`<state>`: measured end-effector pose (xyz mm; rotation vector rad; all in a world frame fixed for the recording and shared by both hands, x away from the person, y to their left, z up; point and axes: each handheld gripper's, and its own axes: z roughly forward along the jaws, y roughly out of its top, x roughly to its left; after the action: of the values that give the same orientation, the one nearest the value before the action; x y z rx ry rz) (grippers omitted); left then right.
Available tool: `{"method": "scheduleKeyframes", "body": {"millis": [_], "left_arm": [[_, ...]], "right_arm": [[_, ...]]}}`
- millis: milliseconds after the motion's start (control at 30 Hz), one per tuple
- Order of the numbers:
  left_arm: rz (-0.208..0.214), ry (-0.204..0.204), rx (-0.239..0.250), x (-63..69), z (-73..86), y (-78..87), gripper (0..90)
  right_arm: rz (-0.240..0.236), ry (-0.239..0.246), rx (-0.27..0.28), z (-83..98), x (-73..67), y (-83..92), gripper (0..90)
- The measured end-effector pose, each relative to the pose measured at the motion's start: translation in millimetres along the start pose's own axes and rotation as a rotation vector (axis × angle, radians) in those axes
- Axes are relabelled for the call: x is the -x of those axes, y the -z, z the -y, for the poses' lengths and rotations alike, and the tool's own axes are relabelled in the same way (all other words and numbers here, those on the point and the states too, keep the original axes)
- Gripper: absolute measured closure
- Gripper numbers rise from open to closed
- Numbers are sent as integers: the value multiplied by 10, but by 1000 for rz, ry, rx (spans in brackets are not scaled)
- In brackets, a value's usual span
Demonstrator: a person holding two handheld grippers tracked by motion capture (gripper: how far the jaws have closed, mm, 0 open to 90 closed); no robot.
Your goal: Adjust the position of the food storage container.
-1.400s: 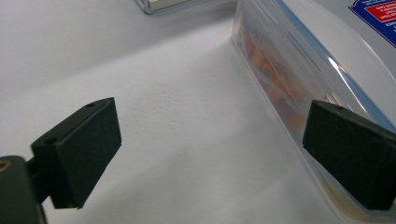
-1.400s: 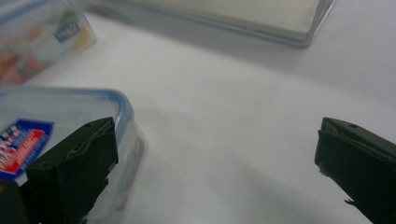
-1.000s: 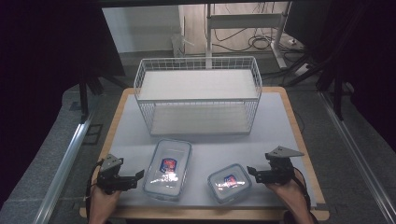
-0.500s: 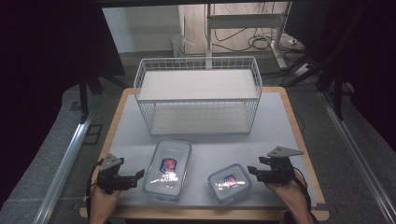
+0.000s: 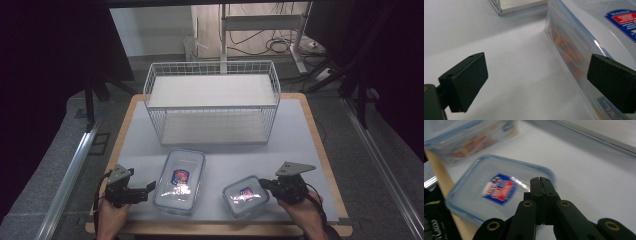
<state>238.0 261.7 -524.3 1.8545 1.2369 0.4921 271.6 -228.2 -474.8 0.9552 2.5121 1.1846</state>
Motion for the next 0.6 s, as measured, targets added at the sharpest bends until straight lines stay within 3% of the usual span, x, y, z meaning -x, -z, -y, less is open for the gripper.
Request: {"method": "scheduleKeyframes", "body": {"millis": [167, 333, 433, 467, 600], "left_arm": [[7, 10, 9, -15, 2, 8, 31], [5, 13, 15, -19, 1, 13, 32], [5, 15, 15, -20, 1, 10, 32], [8, 17, 14, -20, 2, 5, 32], [10, 15, 10, -10, 2, -5, 32]], "right_arm": [[-37, 50, -18, -36, -194, -81, 897], [-114, 137, -37, -80, -504, -229, 897], [-143, 149, -38, -89, -604, -274, 897], [-167, 173, -41, -93, -709, -321, 897], [-201, 199, -42, -99, -820, -383, 896]]}}
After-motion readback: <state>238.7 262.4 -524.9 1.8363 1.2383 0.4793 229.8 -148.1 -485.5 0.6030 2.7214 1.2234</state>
